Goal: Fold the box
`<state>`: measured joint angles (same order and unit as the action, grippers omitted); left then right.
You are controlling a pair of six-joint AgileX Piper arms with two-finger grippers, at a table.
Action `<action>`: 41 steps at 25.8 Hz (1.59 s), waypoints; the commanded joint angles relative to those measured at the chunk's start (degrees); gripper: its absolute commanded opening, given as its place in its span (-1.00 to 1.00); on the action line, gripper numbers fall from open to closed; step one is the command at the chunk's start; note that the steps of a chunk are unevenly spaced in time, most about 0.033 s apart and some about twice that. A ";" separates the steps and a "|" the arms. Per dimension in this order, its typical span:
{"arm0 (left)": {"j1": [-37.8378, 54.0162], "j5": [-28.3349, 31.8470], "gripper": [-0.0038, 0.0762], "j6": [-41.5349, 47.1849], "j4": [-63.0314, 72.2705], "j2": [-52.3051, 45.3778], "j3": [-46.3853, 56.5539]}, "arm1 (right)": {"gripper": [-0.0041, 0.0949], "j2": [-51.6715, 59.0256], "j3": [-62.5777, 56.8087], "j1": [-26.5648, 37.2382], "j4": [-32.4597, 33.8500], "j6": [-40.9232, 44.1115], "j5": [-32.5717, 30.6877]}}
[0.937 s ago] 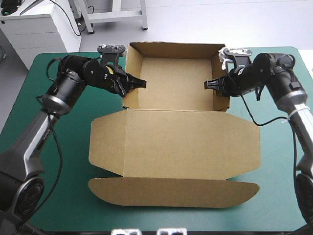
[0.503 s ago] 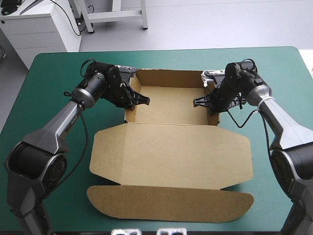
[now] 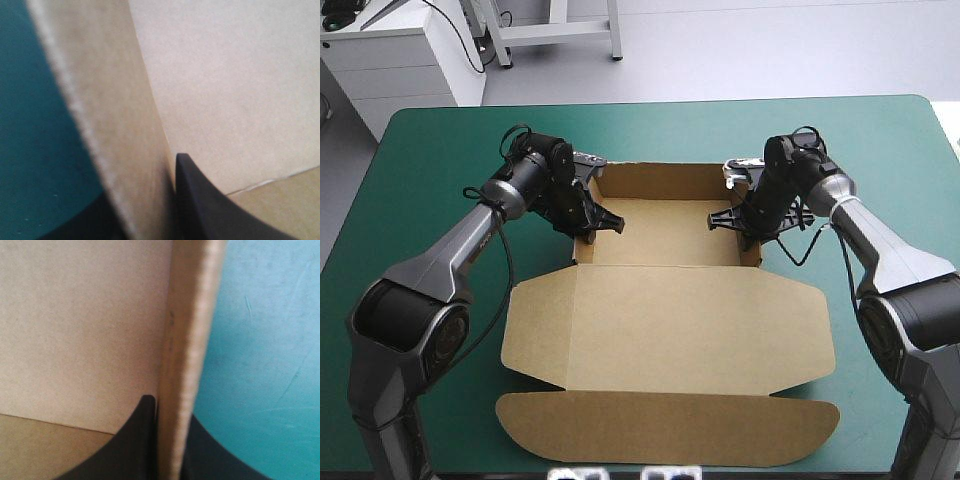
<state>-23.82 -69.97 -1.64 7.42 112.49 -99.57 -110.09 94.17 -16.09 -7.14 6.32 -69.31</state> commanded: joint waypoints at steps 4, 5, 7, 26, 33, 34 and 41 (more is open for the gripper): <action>-0.38 -3.73 0.58 -0.93 -1.04 -4.02 -3.72 | 0.55 2.69 1.35 -0.11 -0.79 -4.71 -1.69; -0.38 -3.73 0.57 -0.93 -1.67 -4.28 -3.71 | 0.68 2.98 1.35 -0.11 -0.79 -4.52 -1.30; -0.38 -3.73 0.57 -0.93 -5.09 -6.00 -3.81 | 0.82 3.64 2.03 -0.11 -1.01 -4.93 -0.65; -0.38 -3.46 -0.91 -6.76 -15.09 -33.29 -4.94 | 0.28 21.95 6.55 -0.11 -0.64 -8.54 3.86; -0.38 -3.70 -0.92 -7.76 -14.22 -40.10 -4.11 | 0.11 23.53 6.44 -0.11 0.94 -9.42 2.53; -0.38 -3.70 -0.92 -7.76 -13.62 -41.68 -3.34 | 0.11 23.62 6.44 -0.11 1.69 -9.42 2.30; -0.38 -3.76 -0.92 -8.81 -6.99 -53.91 13.99 | 0.11 22.70 6.44 -0.11 1.94 -8.78 1.34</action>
<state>-24.06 -70.97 -10.18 -2.37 64.14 -92.13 -89.01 98.91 -16.36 -5.01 -2.31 -69.68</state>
